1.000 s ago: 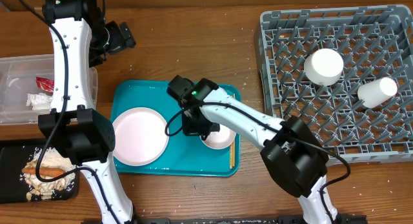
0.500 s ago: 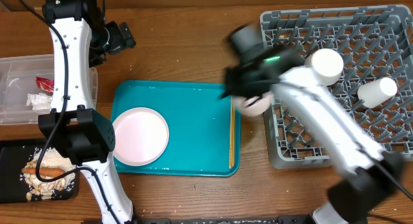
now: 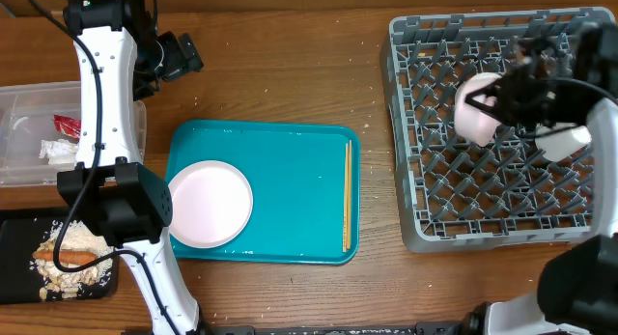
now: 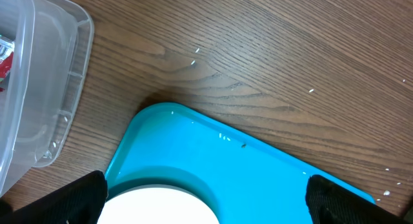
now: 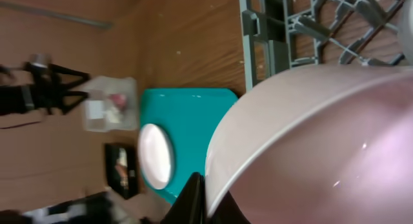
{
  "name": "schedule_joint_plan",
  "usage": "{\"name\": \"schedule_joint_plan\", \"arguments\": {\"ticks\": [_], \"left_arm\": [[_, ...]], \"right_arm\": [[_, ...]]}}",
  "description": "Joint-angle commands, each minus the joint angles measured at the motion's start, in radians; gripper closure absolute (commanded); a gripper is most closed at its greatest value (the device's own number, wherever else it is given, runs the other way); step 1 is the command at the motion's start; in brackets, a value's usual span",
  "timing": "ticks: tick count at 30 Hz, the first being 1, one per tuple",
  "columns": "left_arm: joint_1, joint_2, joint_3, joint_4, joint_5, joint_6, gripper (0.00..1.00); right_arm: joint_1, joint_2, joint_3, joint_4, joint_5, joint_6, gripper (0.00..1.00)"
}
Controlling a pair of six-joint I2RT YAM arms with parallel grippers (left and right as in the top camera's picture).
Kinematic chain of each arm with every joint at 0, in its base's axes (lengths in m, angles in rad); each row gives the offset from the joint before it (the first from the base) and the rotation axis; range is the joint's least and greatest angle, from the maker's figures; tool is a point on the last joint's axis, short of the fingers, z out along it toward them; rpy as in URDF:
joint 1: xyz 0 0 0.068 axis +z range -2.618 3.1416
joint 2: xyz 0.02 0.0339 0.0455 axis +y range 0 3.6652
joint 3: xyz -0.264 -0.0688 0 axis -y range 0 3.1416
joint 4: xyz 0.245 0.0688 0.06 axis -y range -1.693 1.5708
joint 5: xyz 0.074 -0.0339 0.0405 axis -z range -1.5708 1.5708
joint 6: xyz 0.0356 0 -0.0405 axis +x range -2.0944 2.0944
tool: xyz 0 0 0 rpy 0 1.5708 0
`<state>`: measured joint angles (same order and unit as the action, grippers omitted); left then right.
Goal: Sort waste into correct bins and load items into the dishwasher
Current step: 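Carry the bowl right and set it in the dish rack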
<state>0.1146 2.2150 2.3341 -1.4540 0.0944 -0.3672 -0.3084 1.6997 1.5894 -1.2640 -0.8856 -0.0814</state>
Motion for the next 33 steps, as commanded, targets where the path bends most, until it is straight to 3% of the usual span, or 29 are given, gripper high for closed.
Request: {"name": "schedule_joint_plan", "arguments": {"ticks": [1, 9, 30, 33], "left_arm": [[-0.005, 0.0, -0.001, 0.0, 0.006, -0.007, 0.0], [-0.005, 0.0, 0.0, 0.0, 0.006, -0.007, 0.0], [-0.005, 0.0, 0.0, 0.0, 0.007, -0.007, 0.0], [-0.005, 0.0, 0.0, 0.0, 0.006, -0.007, 0.0]], "right_arm": [[-0.062, 0.018, -0.072, 0.012, -0.251, -0.165, 0.95], [-0.098, 0.026, -0.237, 0.139, -0.286, -0.154, 0.93], [-0.164, 0.029, -0.242, 0.139, -0.175, -0.153, 0.92], [-0.172, 0.029, -0.242, 0.134, -0.094, -0.085, 0.92]]}}
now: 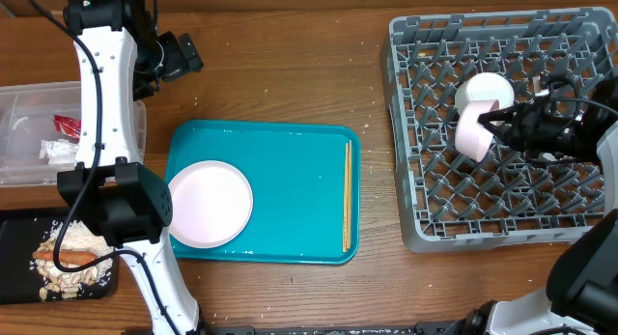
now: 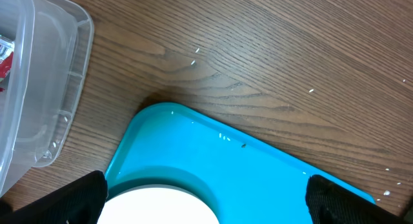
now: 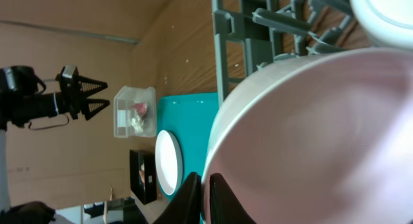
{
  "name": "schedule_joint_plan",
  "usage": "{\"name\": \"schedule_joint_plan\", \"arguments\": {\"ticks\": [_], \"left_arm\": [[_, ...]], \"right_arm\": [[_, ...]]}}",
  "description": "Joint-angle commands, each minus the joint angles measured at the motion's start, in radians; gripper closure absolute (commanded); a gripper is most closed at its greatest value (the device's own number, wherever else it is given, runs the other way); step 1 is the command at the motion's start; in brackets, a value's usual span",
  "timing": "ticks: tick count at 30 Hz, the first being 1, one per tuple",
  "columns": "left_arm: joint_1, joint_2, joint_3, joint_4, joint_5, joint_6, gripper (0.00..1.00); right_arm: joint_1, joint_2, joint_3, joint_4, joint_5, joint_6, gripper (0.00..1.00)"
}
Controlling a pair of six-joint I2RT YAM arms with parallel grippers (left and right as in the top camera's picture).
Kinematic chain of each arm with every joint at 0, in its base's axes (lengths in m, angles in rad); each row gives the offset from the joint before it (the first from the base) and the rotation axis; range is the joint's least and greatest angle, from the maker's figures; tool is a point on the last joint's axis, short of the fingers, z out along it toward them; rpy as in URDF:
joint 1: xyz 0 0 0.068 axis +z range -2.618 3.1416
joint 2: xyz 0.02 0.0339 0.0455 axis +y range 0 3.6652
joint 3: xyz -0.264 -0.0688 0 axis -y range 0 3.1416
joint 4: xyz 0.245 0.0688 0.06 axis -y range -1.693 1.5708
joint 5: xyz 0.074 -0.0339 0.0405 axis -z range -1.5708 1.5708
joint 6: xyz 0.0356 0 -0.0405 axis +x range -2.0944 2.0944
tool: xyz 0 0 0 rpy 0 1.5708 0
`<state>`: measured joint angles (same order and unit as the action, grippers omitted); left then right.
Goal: Sort waste into correct bins and load items into the dishwasher
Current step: 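Carry the bowl right and set it in the dish rack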
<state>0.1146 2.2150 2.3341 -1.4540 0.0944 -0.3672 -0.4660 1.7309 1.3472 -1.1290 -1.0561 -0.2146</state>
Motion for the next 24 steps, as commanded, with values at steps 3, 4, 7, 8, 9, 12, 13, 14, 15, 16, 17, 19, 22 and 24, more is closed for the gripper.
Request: {"name": "schedule_joint_plan", "arguments": {"ticks": [3, 4, 7, 8, 9, 12, 13, 14, 15, 16, 17, 19, 22, 24], "left_arm": [[-0.005, 0.0, -0.001, 0.0, 0.007, -0.007, 0.0], [-0.005, 0.0, 0.0, 0.0, 0.007, -0.007, 0.0], [-0.005, 0.0, 0.0, 0.0, 0.007, -0.007, 0.0], [-0.005, 0.0, 0.0, 0.0, 0.007, -0.007, 0.0], [-0.005, 0.0, 0.0, 0.0, 0.007, -0.007, 0.0], [-0.005, 0.0, 0.0, 0.0, 0.007, -0.007, 0.0], [-0.005, 0.0, 0.0, 0.0, 0.007, -0.007, 0.0], [-0.005, 0.0, -0.001, 0.0, 0.007, -0.007, 0.0], [-0.005, 0.0, 0.0, 0.0, 0.007, -0.007, 0.0], [-0.005, 0.0, 0.0, 0.0, 0.007, -0.007, 0.0], [-0.005, 0.0, 0.0, 0.0, 0.006, -0.007, 0.0], [-0.005, 0.0, 0.0, 0.0, 0.007, -0.007, 0.0], [-0.005, 0.0, 0.0, 0.0, 0.007, -0.007, 0.0], [-0.005, 0.0, 0.0, 0.0, 0.007, -0.007, 0.0]], "right_arm": [[-0.034, -0.003, 0.005, -0.004, 0.114, 0.093, 0.91], [-0.043, -0.004, 0.009, -0.009, 0.114, 0.097, 0.92], [-0.089, -0.008, 0.043, -0.045, 0.152, 0.137, 0.92], [-0.103, -0.011, 0.057, -0.057, 0.181, 0.152, 0.92], [-0.125, -0.019, 0.079, -0.078, 0.263, 0.194, 0.92], [-0.154, -0.043, 0.113, -0.122, 0.461, 0.277, 0.93], [-0.159, -0.052, 0.12, -0.139, 0.517, 0.305, 0.93], [-0.164, -0.061, 0.126, -0.152, 0.558, 0.329, 0.92], [-0.166, -0.069, 0.131, -0.163, 0.595, 0.355, 0.9], [-0.168, -0.08, 0.136, -0.174, 0.629, 0.381, 0.87], [-0.169, -0.09, 0.141, -0.183, 0.659, 0.402, 0.82], [-0.169, -0.119, 0.168, -0.225, 0.771, 0.458, 0.62], [-0.168, -0.142, 0.224, -0.297, 0.85, 0.487, 0.55], [-0.168, -0.162, 0.269, -0.347, 0.85, 0.488, 0.54]]}}
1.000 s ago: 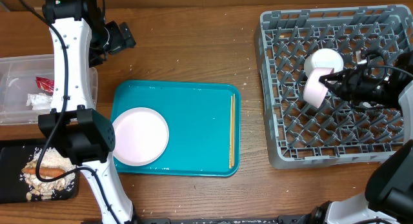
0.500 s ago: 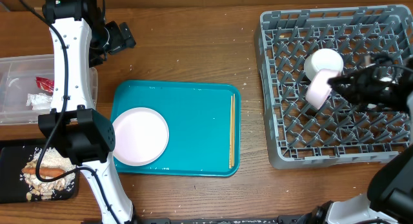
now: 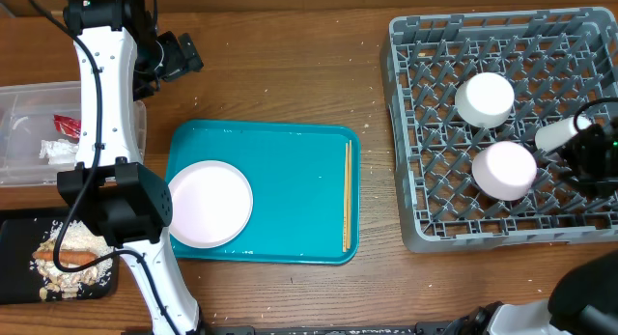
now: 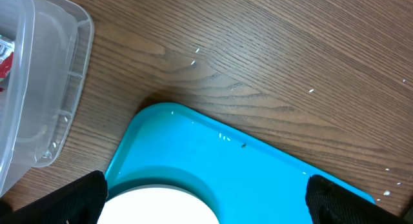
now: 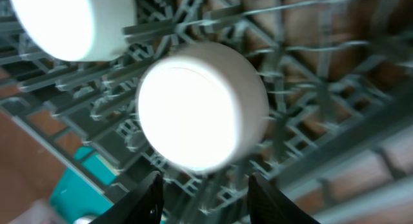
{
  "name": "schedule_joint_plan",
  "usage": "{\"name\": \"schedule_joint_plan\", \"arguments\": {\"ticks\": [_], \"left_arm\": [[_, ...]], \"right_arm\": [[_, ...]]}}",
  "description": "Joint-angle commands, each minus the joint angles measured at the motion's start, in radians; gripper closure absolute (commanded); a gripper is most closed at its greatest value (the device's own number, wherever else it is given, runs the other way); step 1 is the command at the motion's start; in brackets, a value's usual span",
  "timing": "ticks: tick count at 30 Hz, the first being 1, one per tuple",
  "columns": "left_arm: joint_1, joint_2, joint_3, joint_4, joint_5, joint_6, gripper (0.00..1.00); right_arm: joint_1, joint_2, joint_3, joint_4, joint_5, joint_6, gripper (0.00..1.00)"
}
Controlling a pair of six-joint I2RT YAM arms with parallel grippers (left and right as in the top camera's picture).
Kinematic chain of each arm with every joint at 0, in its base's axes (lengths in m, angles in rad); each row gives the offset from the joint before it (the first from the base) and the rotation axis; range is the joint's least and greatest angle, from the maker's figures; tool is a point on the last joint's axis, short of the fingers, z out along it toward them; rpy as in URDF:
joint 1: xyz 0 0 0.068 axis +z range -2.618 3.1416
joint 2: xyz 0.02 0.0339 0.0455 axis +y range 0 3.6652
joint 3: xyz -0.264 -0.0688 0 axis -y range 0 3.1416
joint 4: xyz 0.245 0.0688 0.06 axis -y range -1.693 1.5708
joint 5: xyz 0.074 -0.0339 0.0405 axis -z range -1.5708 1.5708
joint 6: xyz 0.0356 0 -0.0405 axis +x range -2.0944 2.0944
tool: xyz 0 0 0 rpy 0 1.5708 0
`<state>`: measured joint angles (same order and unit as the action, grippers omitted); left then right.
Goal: Sort waste into correct bins and load items into the dishwasher
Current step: 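Carry the bowl right and set it in the dish rack, then move the right gripper back and grasp the white plate's rim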
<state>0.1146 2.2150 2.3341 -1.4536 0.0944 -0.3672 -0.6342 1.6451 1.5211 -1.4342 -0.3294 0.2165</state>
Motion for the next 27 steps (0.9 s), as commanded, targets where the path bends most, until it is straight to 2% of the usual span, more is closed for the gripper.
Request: {"name": "schedule_joint_plan", "arguments": {"ticks": [1, 6, 8, 9, 10, 15, 19, 23, 27], "left_arm": [[-0.005, 0.0, 0.0, -0.001, 0.006, -0.007, 0.0], [-0.005, 0.0, 0.0, -0.001, 0.007, -0.007, 0.0], [-0.005, 0.0, 0.0, -0.001, 0.006, -0.007, 0.0], [-0.005, 0.0, 0.0, -0.001, 0.006, -0.007, 0.0], [-0.005, 0.0, 0.0, -0.001, 0.007, -0.007, 0.0], [-0.005, 0.0, 0.0, -0.001, 0.007, -0.007, 0.0], [-0.005, 0.0, 0.0, -0.001, 0.007, -0.007, 0.0], [-0.005, 0.0, 0.0, -0.001, 0.006, -0.007, 0.0], [-0.005, 0.0, 0.0, -0.001, 0.007, -0.007, 0.0]], "right_arm": [[0.003, -0.087, 0.115, -0.061, 0.122, 0.057, 0.54], [0.07, -0.19, 0.167, -0.096, 0.017, 0.001, 0.53], [0.13, -0.229, 0.167, -0.096, -0.071, -0.053, 0.26], [0.176, -0.248, 0.167, -0.097, -0.122, -0.081, 0.05], [0.218, -0.258, 0.167, -0.093, -0.159, -0.099, 0.0], [0.488, -0.259, 0.167, -0.019, -0.235, -0.117, 0.0], [0.725, -0.208, 0.167, 0.082, -0.22, -0.065, 0.0], [0.937, -0.114, 0.167, 0.167, -0.044, 0.12, 0.02], [1.112, 0.012, 0.167, 0.199, 0.087, 0.206, 0.09]]}}
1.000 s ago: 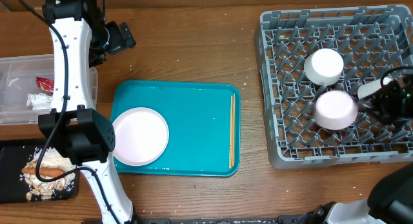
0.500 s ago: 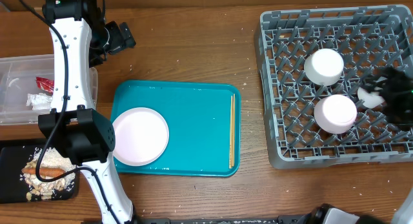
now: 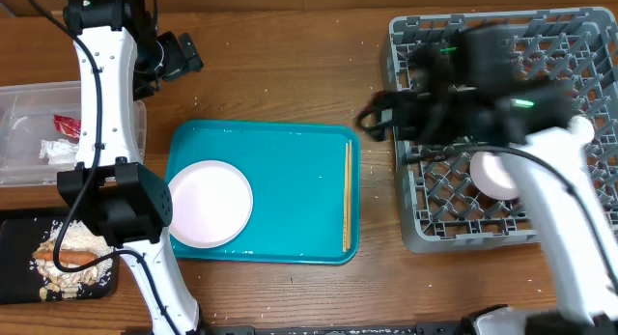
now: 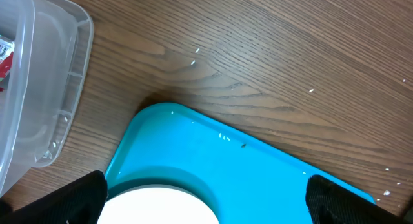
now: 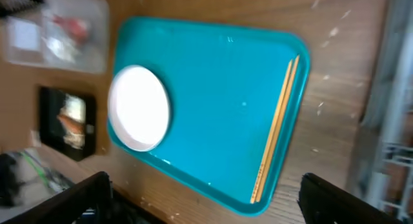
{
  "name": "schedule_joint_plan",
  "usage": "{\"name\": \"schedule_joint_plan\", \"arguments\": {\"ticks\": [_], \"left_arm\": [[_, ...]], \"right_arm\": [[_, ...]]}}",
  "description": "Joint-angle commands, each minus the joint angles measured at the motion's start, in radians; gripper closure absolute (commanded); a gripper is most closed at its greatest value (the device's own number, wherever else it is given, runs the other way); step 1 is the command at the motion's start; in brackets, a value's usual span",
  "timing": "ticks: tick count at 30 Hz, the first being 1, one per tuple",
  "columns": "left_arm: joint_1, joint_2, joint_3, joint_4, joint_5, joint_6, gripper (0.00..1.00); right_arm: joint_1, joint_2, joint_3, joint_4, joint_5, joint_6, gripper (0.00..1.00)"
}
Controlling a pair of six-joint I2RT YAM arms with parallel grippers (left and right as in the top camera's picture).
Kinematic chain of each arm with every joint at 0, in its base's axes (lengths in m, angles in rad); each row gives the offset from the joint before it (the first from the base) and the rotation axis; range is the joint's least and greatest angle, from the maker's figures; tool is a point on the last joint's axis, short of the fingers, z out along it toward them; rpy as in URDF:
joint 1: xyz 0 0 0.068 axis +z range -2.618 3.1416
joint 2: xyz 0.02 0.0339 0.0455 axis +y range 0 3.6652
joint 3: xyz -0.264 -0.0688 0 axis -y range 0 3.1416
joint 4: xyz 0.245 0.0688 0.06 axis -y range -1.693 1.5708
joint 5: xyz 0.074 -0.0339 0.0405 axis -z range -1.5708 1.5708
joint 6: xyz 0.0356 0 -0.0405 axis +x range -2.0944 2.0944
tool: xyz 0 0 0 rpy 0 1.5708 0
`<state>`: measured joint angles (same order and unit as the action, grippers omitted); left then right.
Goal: Sort waste into correct bins and load items into the dishwasher
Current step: 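Move the right gripper back and grasp the white plate's rim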
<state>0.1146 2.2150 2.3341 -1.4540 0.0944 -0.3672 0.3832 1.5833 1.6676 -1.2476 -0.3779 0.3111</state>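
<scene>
A teal tray (image 3: 290, 171) carries a white plate (image 3: 208, 202) on its left and a pair of chopsticks (image 3: 348, 195) along its right edge. The grey dish rack (image 3: 425, 229) stands on the right. A pale pink bowl (image 3: 494, 181) lies upside down in it, partly under my blurred right arm. My right gripper (image 3: 372, 113) hangs open and empty between rack and tray. Its wrist view looks down on the tray (image 5: 219, 82), plate (image 5: 139, 108) and chopsticks (image 5: 277, 137). My left gripper (image 3: 179, 53) is open and empty above the tray's far-left corner (image 4: 193, 133).
A clear bin (image 3: 39, 132) holding wrappers sits at the far left. In front of it is a black container (image 3: 58, 258) of food scraps. Crumbs dot the wooden table. The left arm's white links rise over the tray's left side.
My right arm has moved from the rack's right edge to its left edge, and its camera now faces the tray. The pink bowl stays in the rack. The left arm has not moved.
My right gripper held the pink bowl above the rack. Then it held the bowl tilted beside a white bowl. Then the bowl lay upside down in the rack with the gripper off it. Now the gripper is empty near the tray.
</scene>
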Motion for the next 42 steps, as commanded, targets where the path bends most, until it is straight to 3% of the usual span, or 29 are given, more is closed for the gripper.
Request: {"name": "schedule_joint_plan", "arguments": {"ticks": [1, 4, 10, 14, 27, 42], "left_arm": [[-0.005, 0.0, 0.0, 0.0, 0.007, -0.007, 0.0], [-0.005, 0.0, 0.0, 0.0, 0.006, -0.007, 0.0], [-0.005, 0.0, 0.0, 0.0, 0.007, -0.007, 0.0], [-0.005, 0.0, 0.0, 0.0, 0.006, -0.007, 0.0], [-0.005, 0.0, 0.0, 0.0, 0.007, -0.007, 0.0], [-0.005, 0.0, -0.001, 0.0, 0.007, -0.007, 0.0]], "right_arm": [[0.138, 0.117, 0.02, 0.029, 0.139, 0.113, 0.13], [0.261, 0.251, 0.021, 0.092, 0.138, 0.113, 0.23], [0.409, 0.415, 0.021, 0.236, 0.104, 0.124, 0.3], [0.434, 0.471, 0.021, 0.294, 0.103, 0.135, 0.35], [0.486, 0.518, 0.021, 0.492, 0.114, 0.222, 0.37], [0.503, 0.616, 0.021, 0.484, 0.072, 0.229, 0.41]]}}
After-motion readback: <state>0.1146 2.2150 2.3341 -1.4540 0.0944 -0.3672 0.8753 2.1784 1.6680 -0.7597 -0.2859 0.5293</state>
